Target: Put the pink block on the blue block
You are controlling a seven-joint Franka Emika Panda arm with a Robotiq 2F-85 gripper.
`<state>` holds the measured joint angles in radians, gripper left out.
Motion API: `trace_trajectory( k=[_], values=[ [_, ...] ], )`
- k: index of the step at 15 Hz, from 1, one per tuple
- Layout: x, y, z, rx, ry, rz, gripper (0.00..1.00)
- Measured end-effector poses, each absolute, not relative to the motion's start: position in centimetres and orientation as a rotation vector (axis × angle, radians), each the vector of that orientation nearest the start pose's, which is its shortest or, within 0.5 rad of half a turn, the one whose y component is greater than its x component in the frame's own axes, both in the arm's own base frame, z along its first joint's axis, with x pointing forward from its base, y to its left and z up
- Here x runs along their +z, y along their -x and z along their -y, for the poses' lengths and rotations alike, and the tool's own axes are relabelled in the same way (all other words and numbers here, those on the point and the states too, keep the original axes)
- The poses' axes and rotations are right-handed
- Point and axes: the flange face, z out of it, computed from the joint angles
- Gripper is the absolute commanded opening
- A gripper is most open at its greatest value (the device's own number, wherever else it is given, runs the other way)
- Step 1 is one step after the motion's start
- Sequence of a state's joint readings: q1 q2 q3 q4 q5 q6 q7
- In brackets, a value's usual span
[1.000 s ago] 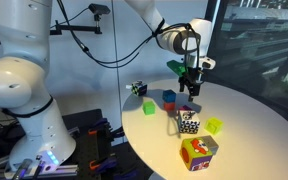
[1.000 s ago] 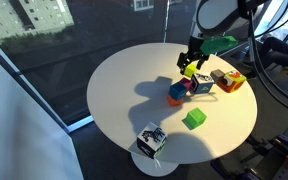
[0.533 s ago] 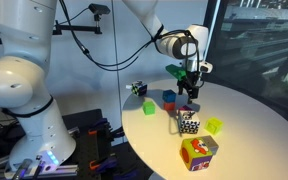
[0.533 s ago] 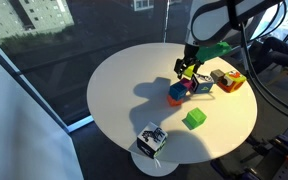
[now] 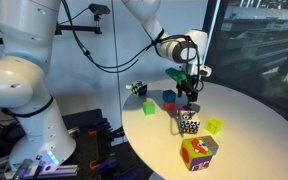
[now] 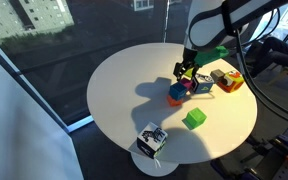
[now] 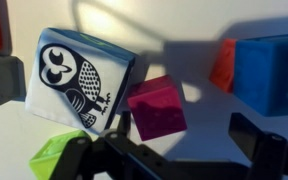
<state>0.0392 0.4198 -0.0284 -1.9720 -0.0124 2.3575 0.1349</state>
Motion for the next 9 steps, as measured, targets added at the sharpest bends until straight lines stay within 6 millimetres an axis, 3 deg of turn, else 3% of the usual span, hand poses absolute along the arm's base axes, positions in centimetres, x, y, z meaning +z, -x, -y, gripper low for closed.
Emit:
trace_trajectory(
  k=[9],
  values=[
    [24.1,-61.1,-0.8,0.08,3.16,-0.165,1.0]
  ],
)
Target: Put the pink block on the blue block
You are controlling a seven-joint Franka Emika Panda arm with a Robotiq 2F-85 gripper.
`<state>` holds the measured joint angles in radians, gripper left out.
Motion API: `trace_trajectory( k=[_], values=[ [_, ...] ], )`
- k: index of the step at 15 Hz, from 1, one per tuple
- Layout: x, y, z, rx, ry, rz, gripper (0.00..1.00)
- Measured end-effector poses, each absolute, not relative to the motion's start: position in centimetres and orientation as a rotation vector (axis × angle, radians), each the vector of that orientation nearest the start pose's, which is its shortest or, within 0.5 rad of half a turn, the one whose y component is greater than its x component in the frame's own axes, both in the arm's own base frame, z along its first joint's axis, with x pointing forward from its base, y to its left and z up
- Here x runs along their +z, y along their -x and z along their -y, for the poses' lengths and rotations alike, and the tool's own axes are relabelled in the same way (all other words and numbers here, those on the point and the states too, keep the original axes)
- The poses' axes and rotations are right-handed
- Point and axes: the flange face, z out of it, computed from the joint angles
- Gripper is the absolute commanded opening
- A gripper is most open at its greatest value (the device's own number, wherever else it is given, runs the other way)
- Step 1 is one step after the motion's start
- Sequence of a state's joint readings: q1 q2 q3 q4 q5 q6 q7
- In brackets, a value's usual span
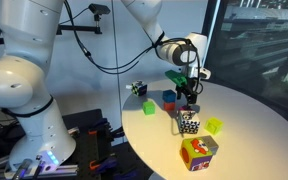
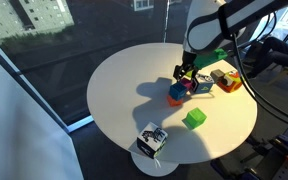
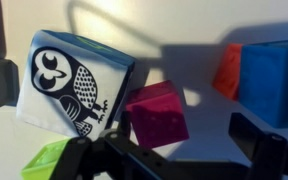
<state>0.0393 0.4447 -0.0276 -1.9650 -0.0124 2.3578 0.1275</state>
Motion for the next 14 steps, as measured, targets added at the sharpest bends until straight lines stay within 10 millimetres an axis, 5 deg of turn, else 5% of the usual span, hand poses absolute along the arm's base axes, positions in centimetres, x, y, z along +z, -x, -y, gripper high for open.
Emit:
trace_trajectory(
  k=[14],
  values=[
    [22.9,-60.9,0.9,0.106,3.165,-0.185,1.0]
  ],
)
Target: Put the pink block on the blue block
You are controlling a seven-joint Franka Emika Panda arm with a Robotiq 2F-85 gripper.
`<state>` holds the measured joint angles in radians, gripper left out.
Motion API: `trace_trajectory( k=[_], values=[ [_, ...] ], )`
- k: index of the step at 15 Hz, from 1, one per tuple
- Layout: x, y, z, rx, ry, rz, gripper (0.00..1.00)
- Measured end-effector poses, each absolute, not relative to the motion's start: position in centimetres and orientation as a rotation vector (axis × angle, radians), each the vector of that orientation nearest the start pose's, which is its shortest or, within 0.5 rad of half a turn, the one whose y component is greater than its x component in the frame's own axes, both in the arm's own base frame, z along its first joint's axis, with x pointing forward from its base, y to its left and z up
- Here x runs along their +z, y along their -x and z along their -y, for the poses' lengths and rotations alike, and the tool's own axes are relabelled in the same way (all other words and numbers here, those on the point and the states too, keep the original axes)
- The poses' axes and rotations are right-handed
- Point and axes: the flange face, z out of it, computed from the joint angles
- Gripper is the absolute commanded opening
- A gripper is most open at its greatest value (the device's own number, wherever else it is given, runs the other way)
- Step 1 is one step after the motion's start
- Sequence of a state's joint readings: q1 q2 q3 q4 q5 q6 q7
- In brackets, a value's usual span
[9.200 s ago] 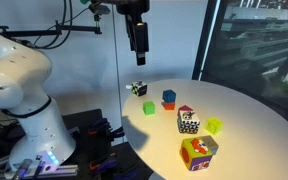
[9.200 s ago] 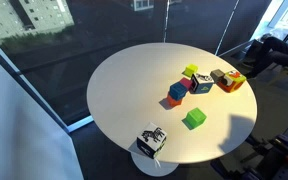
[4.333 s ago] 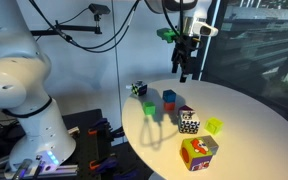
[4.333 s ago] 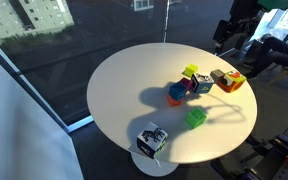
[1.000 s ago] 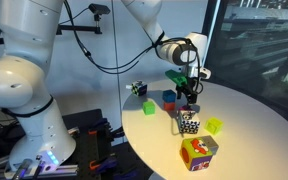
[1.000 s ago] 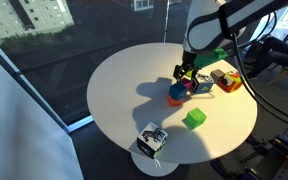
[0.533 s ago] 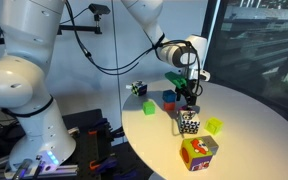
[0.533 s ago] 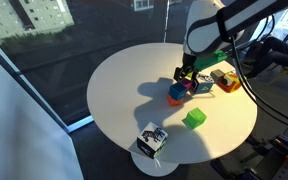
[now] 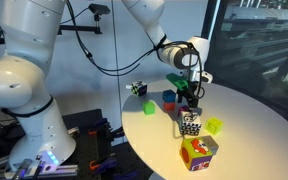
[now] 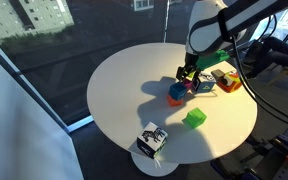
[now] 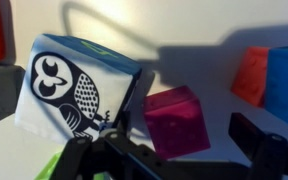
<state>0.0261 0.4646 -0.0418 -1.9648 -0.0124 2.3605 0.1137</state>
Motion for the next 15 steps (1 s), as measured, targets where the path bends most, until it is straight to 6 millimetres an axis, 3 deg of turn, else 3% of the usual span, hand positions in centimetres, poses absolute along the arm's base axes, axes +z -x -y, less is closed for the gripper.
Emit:
trace_trajectory(
  k=[7,15],
  values=[
    [22.9,-60.9,2.7,0.103,3.168,-0.22,1.0],
    [22.8,-61.1,2.3,0.082,3.2,-0.075,1.0]
  ],
)
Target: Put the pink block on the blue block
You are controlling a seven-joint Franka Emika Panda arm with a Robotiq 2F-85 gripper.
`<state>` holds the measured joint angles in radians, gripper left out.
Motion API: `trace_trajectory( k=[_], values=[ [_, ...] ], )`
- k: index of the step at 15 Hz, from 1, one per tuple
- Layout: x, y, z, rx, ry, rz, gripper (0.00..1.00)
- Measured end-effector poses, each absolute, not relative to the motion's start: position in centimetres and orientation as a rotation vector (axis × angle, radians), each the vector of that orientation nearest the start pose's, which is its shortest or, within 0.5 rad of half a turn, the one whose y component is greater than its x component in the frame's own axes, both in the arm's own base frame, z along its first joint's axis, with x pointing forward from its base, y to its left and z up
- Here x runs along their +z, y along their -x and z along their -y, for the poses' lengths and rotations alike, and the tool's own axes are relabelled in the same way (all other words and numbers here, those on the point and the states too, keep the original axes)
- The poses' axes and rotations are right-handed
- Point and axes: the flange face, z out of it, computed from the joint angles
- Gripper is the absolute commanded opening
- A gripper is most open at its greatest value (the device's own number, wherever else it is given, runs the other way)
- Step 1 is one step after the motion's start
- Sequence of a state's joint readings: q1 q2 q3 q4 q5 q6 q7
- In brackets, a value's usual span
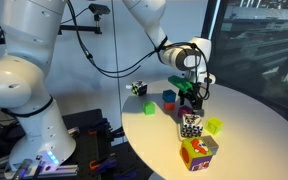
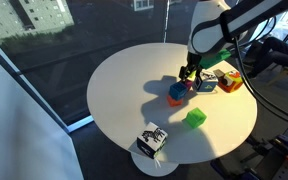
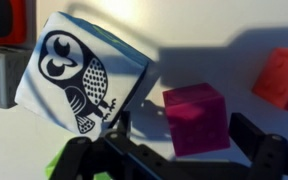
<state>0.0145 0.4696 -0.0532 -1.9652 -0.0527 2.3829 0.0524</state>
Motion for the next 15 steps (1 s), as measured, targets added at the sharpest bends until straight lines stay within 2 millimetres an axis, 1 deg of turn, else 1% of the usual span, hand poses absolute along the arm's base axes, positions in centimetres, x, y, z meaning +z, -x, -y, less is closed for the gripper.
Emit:
trace_trajectory(
  k=[6,12,13,14,15],
  values=[
    [22.5,-61.1,1.4,0.075,3.197,-0.031,1.0],
    [21.3,-60.9,1.4,0.102,3.197,-0.027,1.0],
    [21.1,-60.9,1.4,0.108,3.198,-0.027,0.75],
    [20.9,-60.9,1.4,0.113,3.198,-0.026,0.74],
    [20.7,-60.8,1.4,0.118,3.199,-0.026,0.66]
  ],
)
